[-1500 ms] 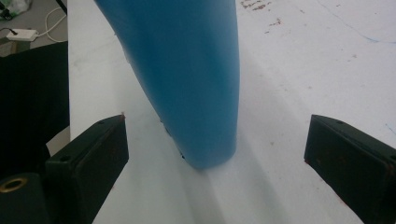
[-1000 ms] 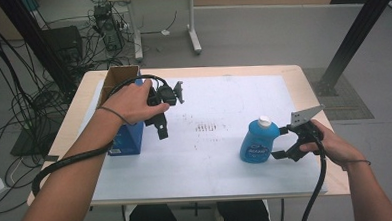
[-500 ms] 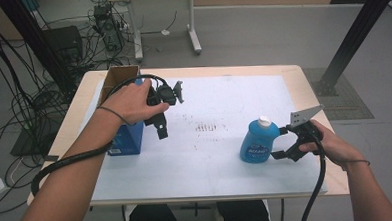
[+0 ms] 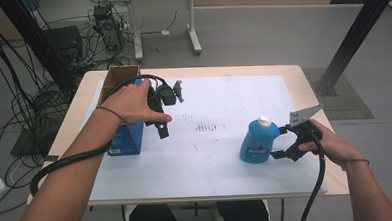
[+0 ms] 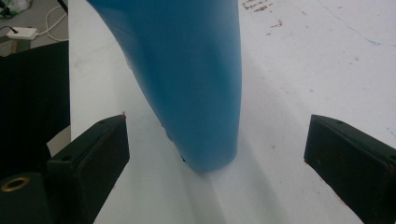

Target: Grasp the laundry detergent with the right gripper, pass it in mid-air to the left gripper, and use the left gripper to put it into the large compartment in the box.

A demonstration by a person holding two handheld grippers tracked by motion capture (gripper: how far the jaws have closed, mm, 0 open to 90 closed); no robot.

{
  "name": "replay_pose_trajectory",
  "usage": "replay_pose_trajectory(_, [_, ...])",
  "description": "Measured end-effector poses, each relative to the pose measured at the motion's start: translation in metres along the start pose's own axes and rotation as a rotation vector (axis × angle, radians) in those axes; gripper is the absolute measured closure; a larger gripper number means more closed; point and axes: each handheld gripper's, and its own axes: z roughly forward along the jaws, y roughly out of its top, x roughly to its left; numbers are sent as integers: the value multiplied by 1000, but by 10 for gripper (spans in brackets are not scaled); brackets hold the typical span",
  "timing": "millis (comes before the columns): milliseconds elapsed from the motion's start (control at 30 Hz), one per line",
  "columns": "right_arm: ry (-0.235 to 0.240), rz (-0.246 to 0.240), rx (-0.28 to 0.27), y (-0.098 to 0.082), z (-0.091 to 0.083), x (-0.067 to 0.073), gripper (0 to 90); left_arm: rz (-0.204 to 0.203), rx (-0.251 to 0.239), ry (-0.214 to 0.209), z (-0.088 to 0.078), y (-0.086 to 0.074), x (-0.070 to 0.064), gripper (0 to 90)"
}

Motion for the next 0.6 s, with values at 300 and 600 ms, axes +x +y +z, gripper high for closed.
replay_pose_trajectory(300, [1,2,0,-1,0,0,65,-6,-4,-4,0,-1,0,78])
replay_pose_trajectory(600, [0,-2,-4,0,0,0,65,-2,2,-2,-1,0,0,80])
